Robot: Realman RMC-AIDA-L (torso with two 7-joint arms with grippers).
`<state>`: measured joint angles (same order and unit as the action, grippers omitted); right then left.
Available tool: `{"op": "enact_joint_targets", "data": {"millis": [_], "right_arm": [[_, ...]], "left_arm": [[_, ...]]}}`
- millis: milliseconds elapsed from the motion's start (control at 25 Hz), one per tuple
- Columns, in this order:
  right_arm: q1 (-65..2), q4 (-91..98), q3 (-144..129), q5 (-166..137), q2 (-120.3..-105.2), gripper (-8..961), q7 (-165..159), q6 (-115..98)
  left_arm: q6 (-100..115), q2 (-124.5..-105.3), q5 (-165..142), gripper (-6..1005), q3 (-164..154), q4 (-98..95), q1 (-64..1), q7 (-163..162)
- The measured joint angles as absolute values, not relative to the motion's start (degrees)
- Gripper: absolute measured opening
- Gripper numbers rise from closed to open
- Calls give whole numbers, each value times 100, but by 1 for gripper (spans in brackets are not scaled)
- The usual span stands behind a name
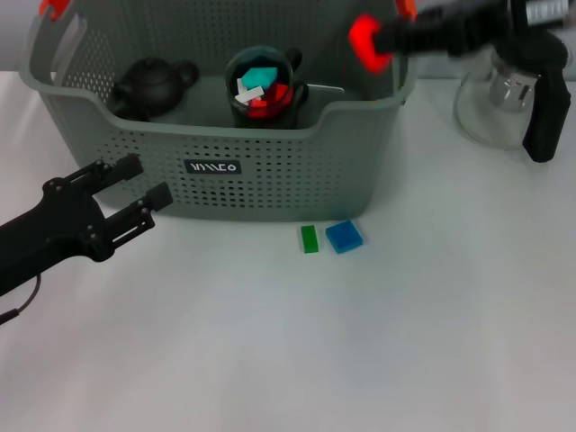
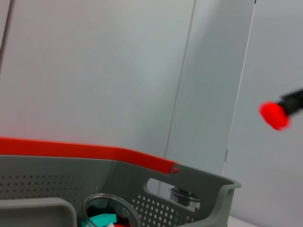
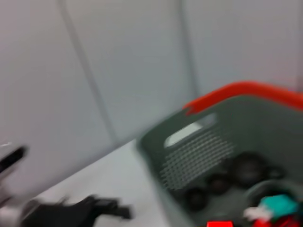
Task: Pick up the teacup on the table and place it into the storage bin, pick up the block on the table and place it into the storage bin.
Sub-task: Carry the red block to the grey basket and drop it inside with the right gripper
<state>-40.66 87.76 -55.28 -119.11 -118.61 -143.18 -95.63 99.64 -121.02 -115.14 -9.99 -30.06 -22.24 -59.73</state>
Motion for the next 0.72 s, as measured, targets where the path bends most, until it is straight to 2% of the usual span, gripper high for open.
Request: {"op": "enact_joint_targets", "data": {"millis": [160,280,320,400,440,720], "right_arm": [[-4806,8648,-5577,-12852,-11789,197,-14801,-9133],[-5484,8309,-5642,-13864,-11885,196,-14961,-8832],[-5947,7935,-5770,-14566,-11961,196,-15073,-8554],[-6336,7454,-6001,-15111,-11995,196,-15201,-8200],[-6336,7454,-6001,-15111,-11995,196,-15201,-8200],[-7498,4990,-6585,-15927,-11994,197,-15368,-6664]], "left_arm": [[9989,-12104,-11514,628,-1002,-3005,-2225,-5975],[9992,-12114,-11514,628,-1002,-3006,-2224,-5976],[9994,-12118,-11514,628,-1002,-3006,-2224,-5976],[9994,-12125,-11514,628,-1002,-3006,-2224,-5977],[9995,-12127,-11514,628,-1003,-3006,-2224,-5976],[10038,-12138,-11514,628,-1002,-3006,-2208,-5986]]}}
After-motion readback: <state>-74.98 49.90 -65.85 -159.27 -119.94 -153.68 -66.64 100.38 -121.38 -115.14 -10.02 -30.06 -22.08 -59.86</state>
